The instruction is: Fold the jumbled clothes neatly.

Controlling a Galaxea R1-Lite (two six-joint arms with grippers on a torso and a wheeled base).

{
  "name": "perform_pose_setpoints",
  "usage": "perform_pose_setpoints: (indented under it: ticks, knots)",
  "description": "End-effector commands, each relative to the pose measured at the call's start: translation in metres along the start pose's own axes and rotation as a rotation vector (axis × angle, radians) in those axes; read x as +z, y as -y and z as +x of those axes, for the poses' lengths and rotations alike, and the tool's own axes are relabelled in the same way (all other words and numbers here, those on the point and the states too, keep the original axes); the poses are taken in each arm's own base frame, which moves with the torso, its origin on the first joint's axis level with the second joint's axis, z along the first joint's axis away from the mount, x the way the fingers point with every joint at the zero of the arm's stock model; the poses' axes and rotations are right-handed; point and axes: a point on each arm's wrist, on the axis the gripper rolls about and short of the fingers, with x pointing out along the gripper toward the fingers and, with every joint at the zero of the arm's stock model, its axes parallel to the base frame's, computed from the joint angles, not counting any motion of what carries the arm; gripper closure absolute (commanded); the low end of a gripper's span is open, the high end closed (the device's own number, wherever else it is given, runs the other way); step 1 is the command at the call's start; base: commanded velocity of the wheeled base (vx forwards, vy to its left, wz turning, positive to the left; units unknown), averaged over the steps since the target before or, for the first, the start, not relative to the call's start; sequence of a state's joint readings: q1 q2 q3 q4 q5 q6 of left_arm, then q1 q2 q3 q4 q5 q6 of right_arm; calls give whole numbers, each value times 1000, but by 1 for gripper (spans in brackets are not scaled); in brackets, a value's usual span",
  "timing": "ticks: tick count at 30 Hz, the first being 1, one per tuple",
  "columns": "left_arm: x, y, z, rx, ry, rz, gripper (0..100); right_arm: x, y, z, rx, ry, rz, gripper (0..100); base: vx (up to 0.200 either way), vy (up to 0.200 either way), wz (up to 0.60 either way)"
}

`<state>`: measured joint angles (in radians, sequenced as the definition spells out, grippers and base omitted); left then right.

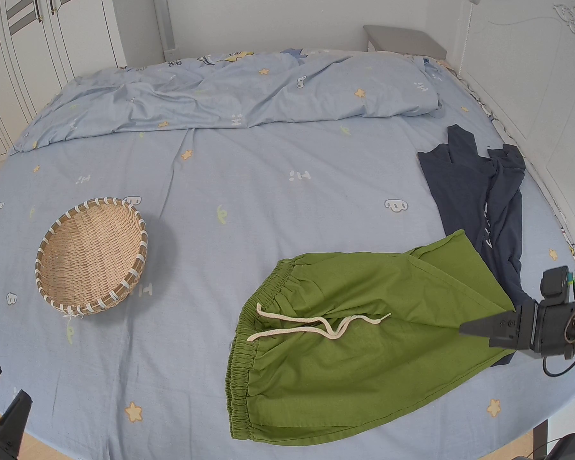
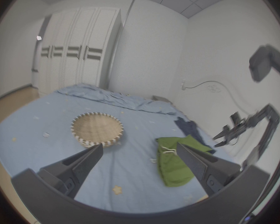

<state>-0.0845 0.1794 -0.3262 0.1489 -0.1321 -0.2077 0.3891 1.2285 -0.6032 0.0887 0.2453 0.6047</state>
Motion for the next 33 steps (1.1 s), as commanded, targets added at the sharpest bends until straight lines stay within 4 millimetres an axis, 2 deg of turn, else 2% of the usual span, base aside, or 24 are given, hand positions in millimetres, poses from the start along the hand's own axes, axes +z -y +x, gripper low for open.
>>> perform_pose_setpoints:
  ticks: [1,3,4,6,8,9,11,13,18,33]
  knots:
    - [54,26,127,-368,-725,-451,0,-59,48,-6,17,10,-5,0,0,0,0]
    - [32,29,151,-419,-872,-529,0,-63,50,-6,12,1,-10,0,0,0,0]
    - [26,29,155,-432,-902,-534,0,-63,50,-6,14,2,-10,0,0,0,0]
    - [-9,37,175,-528,-1066,-537,0,-68,53,-8,16,-1,-11,0,0,0,0]
    - [-12,37,176,-534,-1077,-536,0,-68,53,-8,16,-1,-11,0,0,0,0]
    - [-49,48,200,-567,-1192,-504,0,-67,53,-8,14,7,-7,0,0,0,0]
    - [-73,53,222,-541,-1242,-487,0,-67,54,-7,5,0,-2,0,0,0,0]
    - [-91,54,235,-483,-1279,-471,0,-68,55,-5,1,-8,1,0,0,0,0]
    - [-113,68,243,-401,-1341,-391,0,-71,55,-7,11,-16,-11,0,0,0,0]
    - [-123,70,231,-365,-1386,-348,0,-75,56,-3,4,-45,-10,0,0,0,0]
